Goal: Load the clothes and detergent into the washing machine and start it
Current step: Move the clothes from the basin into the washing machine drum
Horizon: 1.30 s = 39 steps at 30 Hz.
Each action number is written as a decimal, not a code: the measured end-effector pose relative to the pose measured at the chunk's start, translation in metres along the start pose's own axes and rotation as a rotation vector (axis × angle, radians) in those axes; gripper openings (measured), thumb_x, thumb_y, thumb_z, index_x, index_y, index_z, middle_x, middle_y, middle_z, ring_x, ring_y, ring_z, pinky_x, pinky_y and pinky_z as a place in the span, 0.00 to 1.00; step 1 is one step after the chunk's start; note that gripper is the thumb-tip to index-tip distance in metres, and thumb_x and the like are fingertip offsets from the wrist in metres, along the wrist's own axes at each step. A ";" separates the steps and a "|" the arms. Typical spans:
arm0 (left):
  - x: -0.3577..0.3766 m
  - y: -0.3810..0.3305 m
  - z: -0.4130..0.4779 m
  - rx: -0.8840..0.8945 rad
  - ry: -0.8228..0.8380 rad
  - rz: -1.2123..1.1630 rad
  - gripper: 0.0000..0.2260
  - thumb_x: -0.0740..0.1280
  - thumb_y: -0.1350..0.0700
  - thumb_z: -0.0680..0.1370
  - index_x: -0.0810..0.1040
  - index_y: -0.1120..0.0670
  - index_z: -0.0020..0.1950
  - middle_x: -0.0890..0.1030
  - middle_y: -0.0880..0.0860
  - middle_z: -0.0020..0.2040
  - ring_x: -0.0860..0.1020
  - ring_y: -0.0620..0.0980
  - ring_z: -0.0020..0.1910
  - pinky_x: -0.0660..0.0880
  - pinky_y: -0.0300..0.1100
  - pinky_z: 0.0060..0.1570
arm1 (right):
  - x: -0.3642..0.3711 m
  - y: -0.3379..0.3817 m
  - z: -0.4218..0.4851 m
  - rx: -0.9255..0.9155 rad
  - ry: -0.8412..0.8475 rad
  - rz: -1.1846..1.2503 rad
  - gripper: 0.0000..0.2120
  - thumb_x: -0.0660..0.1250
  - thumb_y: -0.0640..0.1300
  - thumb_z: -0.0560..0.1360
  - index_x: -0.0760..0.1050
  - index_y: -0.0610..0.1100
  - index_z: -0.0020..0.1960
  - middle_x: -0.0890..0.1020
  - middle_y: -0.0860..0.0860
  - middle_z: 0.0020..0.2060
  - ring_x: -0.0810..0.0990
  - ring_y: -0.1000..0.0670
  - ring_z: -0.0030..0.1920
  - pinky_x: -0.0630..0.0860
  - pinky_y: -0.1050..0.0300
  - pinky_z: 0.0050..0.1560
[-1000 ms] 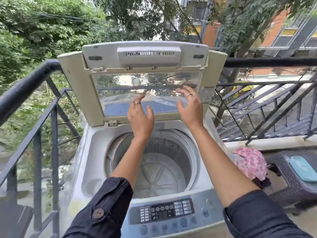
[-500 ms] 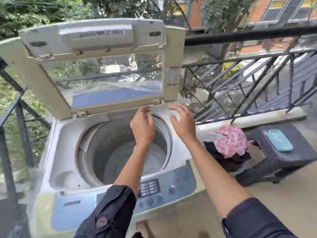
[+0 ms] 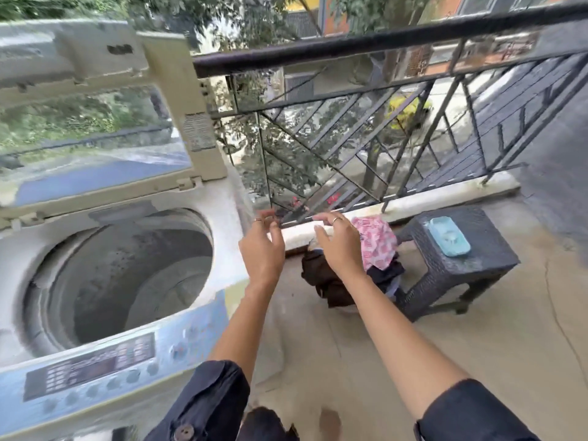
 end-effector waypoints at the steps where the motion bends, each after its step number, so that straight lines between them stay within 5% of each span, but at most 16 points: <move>1: 0.013 -0.005 -0.003 -0.001 0.014 -0.002 0.12 0.61 0.60 0.78 0.77 0.54 0.60 0.83 0.55 0.52 0.80 0.57 0.51 0.72 0.46 0.52 | -0.008 -0.013 0.003 0.025 0.004 0.002 0.10 0.65 0.38 0.74 0.80 0.43 0.54 0.81 0.48 0.54 0.78 0.48 0.56 0.70 0.59 0.55; 6: 0.088 -0.021 -0.012 -0.031 0.105 -0.025 0.12 0.60 0.60 0.77 0.77 0.57 0.59 0.83 0.56 0.52 0.78 0.55 0.47 0.69 0.42 0.48 | -0.044 -0.083 0.018 0.158 -0.036 -0.017 0.11 0.65 0.38 0.74 0.80 0.44 0.54 0.81 0.49 0.55 0.77 0.49 0.59 0.67 0.66 0.55; 12: 0.186 -0.020 0.005 -0.129 0.203 0.103 0.14 0.62 0.59 0.77 0.75 0.59 0.62 0.74 0.58 0.64 0.69 0.58 0.66 0.64 0.47 0.63 | -0.075 -0.169 0.051 0.382 -0.113 -0.035 0.10 0.66 0.39 0.74 0.80 0.43 0.54 0.81 0.45 0.56 0.78 0.44 0.58 0.73 0.52 0.57; 20: 0.290 -0.005 0.036 -0.418 0.375 0.157 0.18 0.59 0.55 0.80 0.68 0.57 0.69 0.63 0.58 0.73 0.59 0.59 0.73 0.60 0.49 0.68 | -0.078 -0.255 0.114 0.568 -0.079 -0.063 0.08 0.65 0.42 0.75 0.80 0.46 0.51 0.82 0.49 0.52 0.79 0.48 0.55 0.73 0.56 0.53; 27: 0.373 0.011 0.046 -0.544 0.459 0.146 0.19 0.58 0.54 0.80 0.66 0.53 0.72 0.59 0.57 0.76 0.55 0.56 0.75 0.57 0.49 0.70 | -0.055 -0.324 0.156 0.696 -0.044 -0.070 0.09 0.64 0.42 0.76 0.80 0.46 0.52 0.80 0.49 0.53 0.77 0.48 0.56 0.60 0.65 0.44; 30: 0.410 0.037 0.048 -0.634 0.485 0.122 0.22 0.56 0.48 0.82 0.60 0.48 0.76 0.53 0.56 0.78 0.51 0.56 0.77 0.54 0.54 0.72 | -0.033 -0.360 0.175 0.694 -0.028 -0.061 0.10 0.63 0.41 0.77 0.79 0.42 0.56 0.79 0.46 0.55 0.76 0.46 0.58 0.62 0.65 0.46; 36: 0.490 0.121 0.031 -0.838 0.664 0.265 0.25 0.51 0.40 0.81 0.53 0.43 0.77 0.46 0.56 0.79 0.45 0.64 0.76 0.48 0.60 0.73 | 0.020 -0.441 0.210 0.763 -0.019 -0.036 0.24 0.67 0.43 0.76 0.67 0.42 0.70 0.59 0.44 0.75 0.59 0.45 0.74 0.64 0.56 0.66; 39: 0.522 0.160 0.008 -1.032 0.653 0.104 0.45 0.56 0.23 0.67 0.56 0.46 0.77 0.52 0.57 0.78 0.52 0.62 0.76 0.52 0.59 0.73 | 0.049 -0.481 0.221 0.786 0.063 -0.003 0.36 0.68 0.52 0.74 0.55 0.47 0.77 0.46 0.45 0.78 0.47 0.45 0.77 0.57 0.47 0.72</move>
Point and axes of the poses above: each hand's wrist, its own z-axis towards the middle knuckle, its own x-axis out of the palm, y = z × x, the point moved 4 cm from there along z, towards the middle knuckle
